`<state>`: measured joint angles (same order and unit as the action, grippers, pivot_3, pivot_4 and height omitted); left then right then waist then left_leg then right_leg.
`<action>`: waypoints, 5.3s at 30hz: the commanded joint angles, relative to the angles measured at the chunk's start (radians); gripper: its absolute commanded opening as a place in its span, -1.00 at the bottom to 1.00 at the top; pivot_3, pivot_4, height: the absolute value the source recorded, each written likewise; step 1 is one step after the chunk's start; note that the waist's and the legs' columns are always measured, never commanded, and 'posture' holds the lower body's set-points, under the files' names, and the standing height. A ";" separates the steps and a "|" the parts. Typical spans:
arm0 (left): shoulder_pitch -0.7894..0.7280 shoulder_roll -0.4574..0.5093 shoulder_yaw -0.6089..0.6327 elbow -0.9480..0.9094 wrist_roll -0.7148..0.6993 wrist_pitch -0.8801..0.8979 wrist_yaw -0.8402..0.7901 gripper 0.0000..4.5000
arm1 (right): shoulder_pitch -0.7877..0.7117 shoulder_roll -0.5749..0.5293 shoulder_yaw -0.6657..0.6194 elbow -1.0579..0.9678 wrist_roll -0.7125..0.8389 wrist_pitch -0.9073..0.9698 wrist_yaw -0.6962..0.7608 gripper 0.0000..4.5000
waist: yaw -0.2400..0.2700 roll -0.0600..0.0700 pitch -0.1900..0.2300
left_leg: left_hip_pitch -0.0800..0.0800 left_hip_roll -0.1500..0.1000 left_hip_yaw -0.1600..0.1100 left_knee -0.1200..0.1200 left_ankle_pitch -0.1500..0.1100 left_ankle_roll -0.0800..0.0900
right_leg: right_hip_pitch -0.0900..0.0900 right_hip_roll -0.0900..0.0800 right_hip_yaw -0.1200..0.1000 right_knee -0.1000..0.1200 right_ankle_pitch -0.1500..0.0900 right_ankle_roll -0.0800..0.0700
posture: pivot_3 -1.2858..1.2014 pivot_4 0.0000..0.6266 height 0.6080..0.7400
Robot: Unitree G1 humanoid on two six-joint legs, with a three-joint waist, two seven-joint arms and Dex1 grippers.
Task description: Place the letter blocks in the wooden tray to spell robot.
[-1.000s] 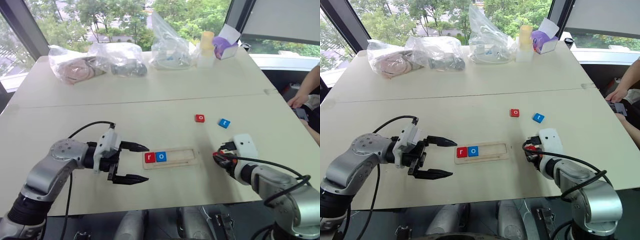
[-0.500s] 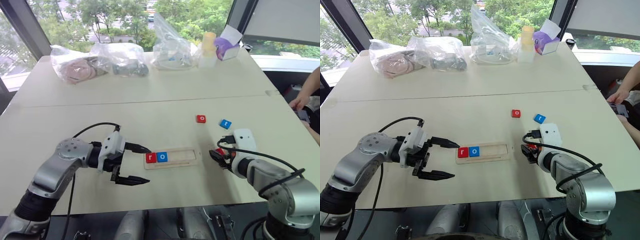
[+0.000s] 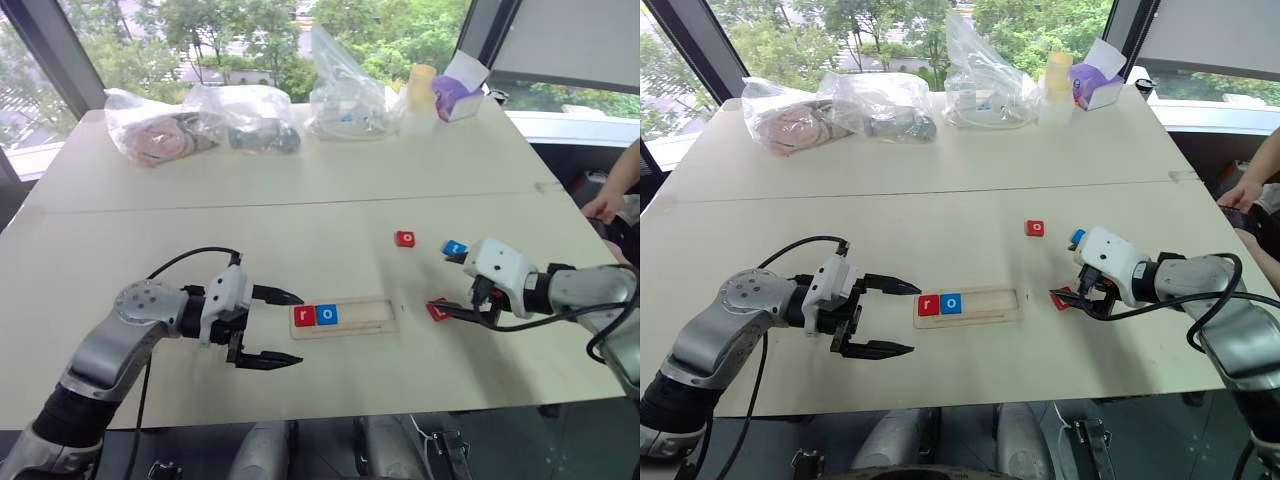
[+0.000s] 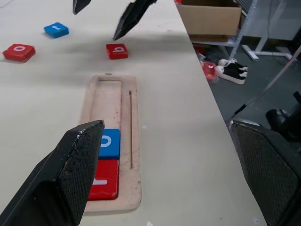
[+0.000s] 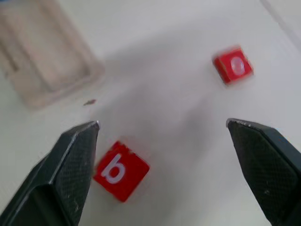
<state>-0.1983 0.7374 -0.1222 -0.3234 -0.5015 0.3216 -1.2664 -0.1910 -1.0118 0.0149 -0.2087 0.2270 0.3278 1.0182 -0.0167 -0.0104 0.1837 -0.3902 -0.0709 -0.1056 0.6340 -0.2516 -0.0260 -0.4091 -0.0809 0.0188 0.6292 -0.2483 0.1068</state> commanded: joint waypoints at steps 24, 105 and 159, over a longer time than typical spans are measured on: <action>0.095 0.055 0.097 -0.161 -0.056 0.069 0.104 1.00 | -0.289 0.094 0.191 0.543 -0.138 -0.338 0.402 0.88 | 0.002 0.001 0.001 | 0.001 0.000 -0.001 -0.001 0.000 0.000 | 0.000 -0.001 0.000 0.000 0.000 -0.001 | 0.03 -0.52 1.00; 0.113 0.068 0.087 -0.169 -0.050 0.054 0.150 1.00 | -0.370 0.336 0.441 0.006 -0.163 0.211 0.143 0.98 | 0.005 0.001 0.001 | -0.001 0.000 -0.002 -0.001 0.000 -0.001 | -0.002 -0.001 0.000 0.001 0.001 -0.002 | 0.03 -0.52 1.00; 0.120 0.034 0.068 -0.189 -0.038 0.056 0.193 1.00 | -0.501 0.877 -0.184 0.216 -0.138 0.858 -0.960 -0.36 | -0.006 0.003 0.000 | -0.004 0.000 -0.001 -0.004 0.001 -0.003 | -0.011 0.002 0.003 0.006 0.002 -0.003 | 0.03 -0.52 1.00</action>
<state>-0.0757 0.7737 -0.0580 -0.4909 -0.5392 0.3869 -1.0759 -0.6785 -0.1372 -0.1808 0.0103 0.0830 1.1919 0.0571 -0.0226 -0.0079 0.1840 -0.3939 -0.0711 -0.1060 0.6302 -0.2501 -0.0289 -0.4200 -0.0791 0.0220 0.6351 -0.2464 0.1038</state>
